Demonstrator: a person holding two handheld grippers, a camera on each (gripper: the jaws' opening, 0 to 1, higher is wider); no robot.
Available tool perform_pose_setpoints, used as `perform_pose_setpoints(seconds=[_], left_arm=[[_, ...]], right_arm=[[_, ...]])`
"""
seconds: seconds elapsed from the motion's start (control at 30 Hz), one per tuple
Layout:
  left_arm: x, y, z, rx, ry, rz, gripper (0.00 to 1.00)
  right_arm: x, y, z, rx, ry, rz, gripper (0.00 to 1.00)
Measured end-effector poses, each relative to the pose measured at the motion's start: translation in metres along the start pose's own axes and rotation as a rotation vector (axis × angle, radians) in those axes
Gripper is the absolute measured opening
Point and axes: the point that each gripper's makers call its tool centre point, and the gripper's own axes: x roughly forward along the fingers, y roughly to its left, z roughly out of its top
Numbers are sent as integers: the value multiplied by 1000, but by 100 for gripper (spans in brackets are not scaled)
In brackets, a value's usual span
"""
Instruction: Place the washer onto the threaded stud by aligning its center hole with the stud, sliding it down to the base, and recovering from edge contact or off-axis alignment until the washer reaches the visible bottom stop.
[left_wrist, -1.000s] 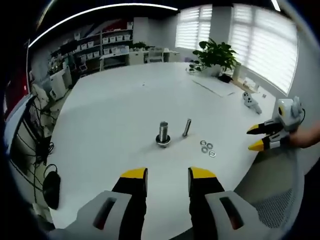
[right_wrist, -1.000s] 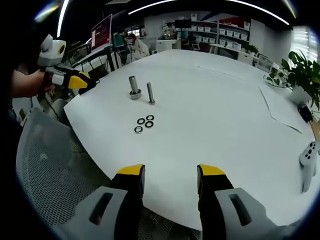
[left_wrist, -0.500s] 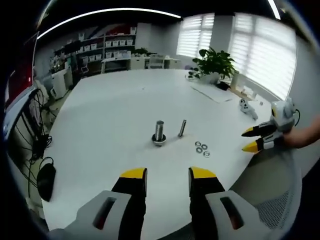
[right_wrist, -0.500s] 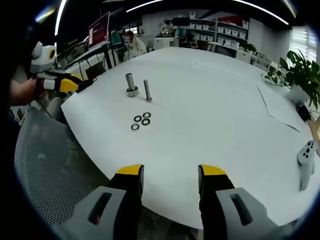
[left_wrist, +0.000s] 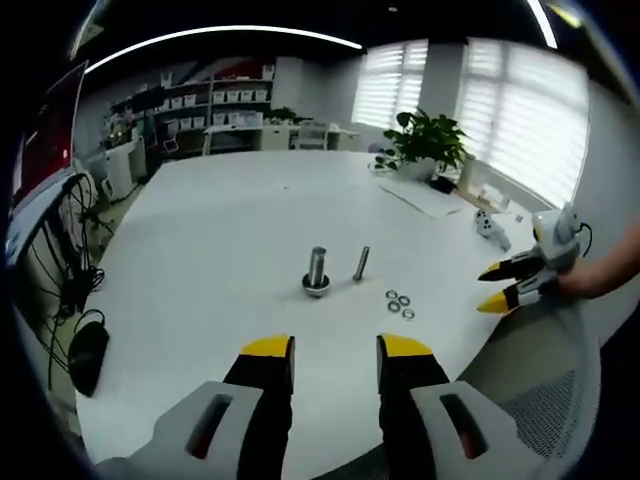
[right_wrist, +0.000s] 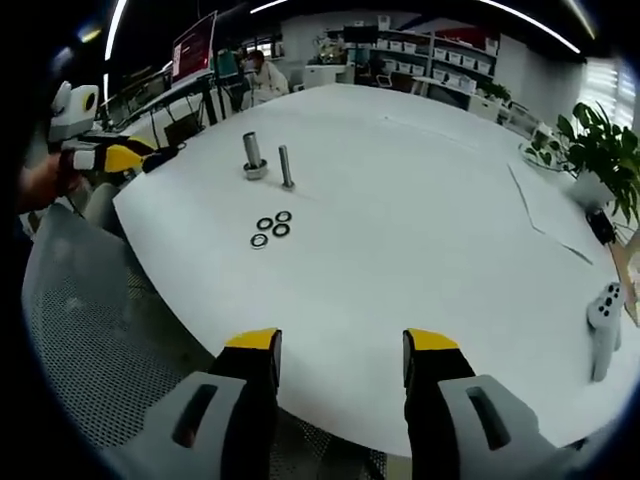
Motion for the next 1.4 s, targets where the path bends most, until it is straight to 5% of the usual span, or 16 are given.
perform_pose_setpoints(seconds=[0.5, 0.8, 1.4], left_arm=[[9, -3, -9, -18, 14, 5, 30], [13, -23, -15, 81, 23, -41, 29], [12, -23, -16, 92, 14, -60, 28]], right_arm=[[0, 1, -1, -8, 1, 13, 52], [0, 0, 2, -1, -21, 13, 51], [0, 6, 1, 5, -7, 32, 54]])
